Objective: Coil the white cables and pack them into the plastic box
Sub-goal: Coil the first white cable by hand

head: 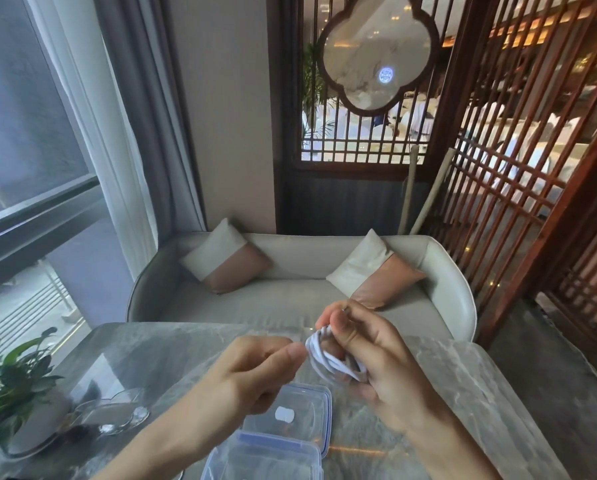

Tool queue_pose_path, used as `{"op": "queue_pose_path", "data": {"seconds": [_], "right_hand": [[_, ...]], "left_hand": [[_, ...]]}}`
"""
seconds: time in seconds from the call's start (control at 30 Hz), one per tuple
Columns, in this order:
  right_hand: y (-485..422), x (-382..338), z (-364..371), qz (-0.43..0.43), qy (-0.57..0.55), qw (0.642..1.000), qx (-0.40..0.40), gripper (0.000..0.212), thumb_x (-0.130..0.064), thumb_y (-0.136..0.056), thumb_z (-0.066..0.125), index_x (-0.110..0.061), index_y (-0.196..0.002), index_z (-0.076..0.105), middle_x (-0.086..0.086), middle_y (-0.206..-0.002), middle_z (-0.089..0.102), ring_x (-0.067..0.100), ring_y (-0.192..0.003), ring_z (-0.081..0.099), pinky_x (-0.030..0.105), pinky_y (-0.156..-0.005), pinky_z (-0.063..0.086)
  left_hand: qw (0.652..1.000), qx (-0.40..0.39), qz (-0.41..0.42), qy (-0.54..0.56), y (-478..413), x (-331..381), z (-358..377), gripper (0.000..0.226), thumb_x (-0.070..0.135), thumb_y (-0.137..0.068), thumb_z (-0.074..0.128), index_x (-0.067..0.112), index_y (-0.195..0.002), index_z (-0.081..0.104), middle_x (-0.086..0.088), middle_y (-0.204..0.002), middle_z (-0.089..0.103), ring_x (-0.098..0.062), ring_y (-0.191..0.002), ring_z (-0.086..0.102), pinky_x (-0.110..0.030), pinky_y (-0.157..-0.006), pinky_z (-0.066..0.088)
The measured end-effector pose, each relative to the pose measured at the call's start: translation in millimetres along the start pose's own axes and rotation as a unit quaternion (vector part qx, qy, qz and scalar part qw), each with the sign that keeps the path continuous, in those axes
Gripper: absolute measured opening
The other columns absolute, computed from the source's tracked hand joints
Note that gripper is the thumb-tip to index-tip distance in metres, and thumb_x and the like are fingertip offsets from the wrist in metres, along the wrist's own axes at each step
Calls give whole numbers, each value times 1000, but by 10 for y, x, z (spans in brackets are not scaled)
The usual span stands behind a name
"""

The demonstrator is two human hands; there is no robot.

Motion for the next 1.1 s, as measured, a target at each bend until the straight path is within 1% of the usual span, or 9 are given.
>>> {"op": "queue_pose_path", "data": {"seconds": [0.07, 0.17, 0.3, 0.4, 0.57, 0.67, 0.77, 0.93, 1.1], "right_hand": [[73, -12, 9, -32, 38, 999, -4, 35, -54, -87, 65, -18, -87, 65, 4, -67, 51, 21, -59, 41, 38, -50, 20], [171, -79, 77, -139, 115, 983, 21, 31, -55, -90, 61, -25, -91, 68, -11, -63, 61, 3, -53, 54, 18, -48, 42], [140, -50, 102, -214, 251, 937, 117, 24, -49, -95, 57, -28, -95, 68, -9, -80, 73, 8, -68, 68, 20, -62, 51], [57, 31, 129, -200, 296, 922, 148, 18, -43, -96, 56, -27, -93, 65, -11, -82, 72, 9, -70, 70, 19, -61, 52], [-32, 163, 56, -120, 206, 963, 124, 23, -45, -96, 57, -25, -95, 68, -4, -77, 70, 4, -65, 64, 16, -56, 47], [-13, 216, 38, -108, 164, 973, 119, 27, -46, -94, 57, -22, -94, 69, 9, -74, 67, 11, -59, 60, 22, -48, 47], [-31, 289, 59, -98, 156, 976, 117, 24, -42, -95, 56, -22, -92, 68, 6, -72, 69, 14, -57, 61, 23, -50, 50], [-103, 469, 15, -21, 61, 992, 105, 18, -33, -95, 61, -17, -94, 70, 9, -79, 73, 18, -63, 67, 24, -49, 52], [-111, 655, -9, 35, 35, 998, 50, 23, -29, -93, 65, -21, -115, 71, 11, -101, 77, 19, -81, 73, 26, -65, 58]], "left_hand": [[992, -3, 50, -118, 88, 70, -57, 51, 54, -89, 53, 17, -61, 32, 11, -58, 27, -7, -53, 25, -19, -48, 24], [945, -4, 142, -295, 213, 214, -116, 45, 49, -98, 46, 18, -65, 47, 10, -61, 47, -8, -57, 46, -24, -55, 38], [980, 17, 95, -176, 153, 163, -139, 29, 38, -96, 50, 18, -100, 71, 0, -85, 68, -13, -76, 62, -33, -69, 52], [983, 65, 70, -154, 63, 12, -61, 48, 52, -84, 59, 6, -95, 63, -16, -79, 61, -31, -71, 55, -48, -69, 47], [973, 136, 80, -170, 10, -159, -81, 35, 42, -90, 55, 8, -83, 55, 4, -59, 55, -9, -55, 54, -26, -58, 44], [948, 187, 98, -236, 26, -223, -92, 33, 36, -95, 45, 8, -76, 47, -3, -60, 53, -17, -56, 50, -35, -58, 41], [928, 231, 107, -271, -21, -285, -141, 36, 32, -97, 41, 6, -73, 44, -5, -55, 49, -23, -56, 46, -41, -59, 39], [972, 205, 41, -111, -151, -525, -170, 40, 45, -95, 42, 22, -66, 53, 7, -46, 45, -13, -46, 45, -36, -54, 40], [977, 196, -8, -79, -150, -750, -290, 42, 50, -96, 39, 36, -61, 58, 6, -48, 53, -13, -47, 51, -28, -53, 44]]}}
Point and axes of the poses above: each hand's wrist, its own y-axis away from the middle knuckle, its own z-axis out of the palm, x = y × z, the point moved 5 cm from there along -y, towards the middle knuckle
